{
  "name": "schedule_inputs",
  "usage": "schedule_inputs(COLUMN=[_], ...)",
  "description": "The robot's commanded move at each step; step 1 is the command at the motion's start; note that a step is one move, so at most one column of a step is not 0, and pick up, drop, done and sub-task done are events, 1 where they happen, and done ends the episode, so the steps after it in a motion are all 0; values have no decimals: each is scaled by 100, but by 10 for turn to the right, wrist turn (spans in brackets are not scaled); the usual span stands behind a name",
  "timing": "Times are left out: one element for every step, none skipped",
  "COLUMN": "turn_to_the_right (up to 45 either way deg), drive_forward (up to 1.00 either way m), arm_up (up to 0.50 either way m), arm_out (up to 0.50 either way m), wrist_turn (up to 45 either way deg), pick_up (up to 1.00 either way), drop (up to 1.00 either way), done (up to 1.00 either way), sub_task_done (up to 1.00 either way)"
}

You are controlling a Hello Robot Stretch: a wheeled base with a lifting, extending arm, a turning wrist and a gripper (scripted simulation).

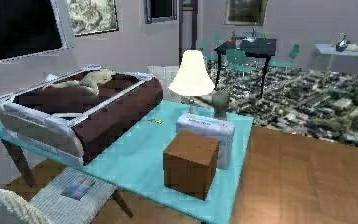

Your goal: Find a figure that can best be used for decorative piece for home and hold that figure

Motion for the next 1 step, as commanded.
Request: schedule_inputs(turn_to_the_right=[450], drive_forward=[0], arm_up=[0], arm_out=[0], wrist_turn=[0], pick_up=[0], drop=[0], done=[0], sub_task_done=[0])
